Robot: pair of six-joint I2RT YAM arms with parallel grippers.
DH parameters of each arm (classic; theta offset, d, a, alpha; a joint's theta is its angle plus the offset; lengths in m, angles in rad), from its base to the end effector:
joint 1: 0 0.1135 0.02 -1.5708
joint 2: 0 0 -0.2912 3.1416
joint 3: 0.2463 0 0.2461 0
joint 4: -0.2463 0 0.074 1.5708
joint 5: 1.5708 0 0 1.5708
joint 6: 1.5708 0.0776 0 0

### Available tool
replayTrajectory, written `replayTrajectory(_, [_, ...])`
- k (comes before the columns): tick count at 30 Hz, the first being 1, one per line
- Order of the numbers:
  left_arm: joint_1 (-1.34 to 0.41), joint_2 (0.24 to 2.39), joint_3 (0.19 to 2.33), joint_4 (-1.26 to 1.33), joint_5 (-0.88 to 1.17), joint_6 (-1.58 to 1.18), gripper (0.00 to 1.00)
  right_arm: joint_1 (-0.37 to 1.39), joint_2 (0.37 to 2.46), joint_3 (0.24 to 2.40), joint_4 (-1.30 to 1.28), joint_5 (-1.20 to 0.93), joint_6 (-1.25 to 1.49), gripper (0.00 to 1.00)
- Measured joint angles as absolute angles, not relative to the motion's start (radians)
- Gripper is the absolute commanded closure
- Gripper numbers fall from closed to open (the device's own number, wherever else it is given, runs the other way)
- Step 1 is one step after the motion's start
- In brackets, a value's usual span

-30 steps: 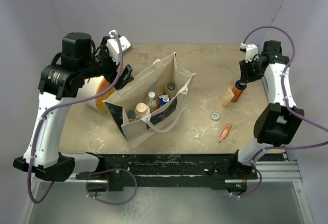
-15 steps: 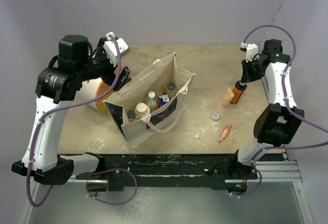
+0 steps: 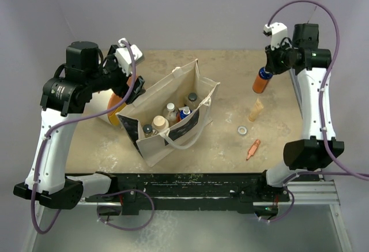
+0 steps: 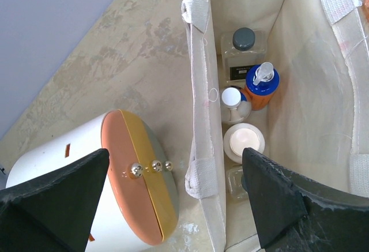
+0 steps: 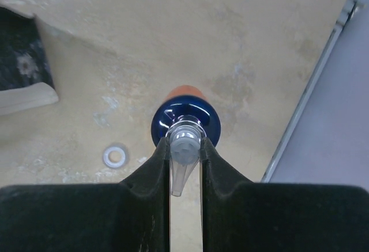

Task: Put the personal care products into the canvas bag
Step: Pick up the care product from the center of the board.

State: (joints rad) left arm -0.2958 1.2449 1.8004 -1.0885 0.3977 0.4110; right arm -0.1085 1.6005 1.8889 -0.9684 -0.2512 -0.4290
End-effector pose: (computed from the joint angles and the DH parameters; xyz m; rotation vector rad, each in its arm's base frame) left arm 0.2048 -0.0938 0.4923 0.9367 1.8533 -0.3472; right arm 0.3564 -0.0194 0.4362 -0.4867 2.1718 -0.0112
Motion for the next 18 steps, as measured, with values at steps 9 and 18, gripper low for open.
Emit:
replayTrajectory(9, [-0.281, 1.252, 1.763, -1.093, 0.384, 0.421, 0.01, 0.091, 1.557, 2.067, -1.013, -0.220, -0.379, 1.00])
replayTrajectory(18, [-0.277, 1.268, 1.645, -1.106, 0.390, 0.483, 0.01, 0.177, 1.525, 2.230, -1.038, -0.228, -0.350, 1.00])
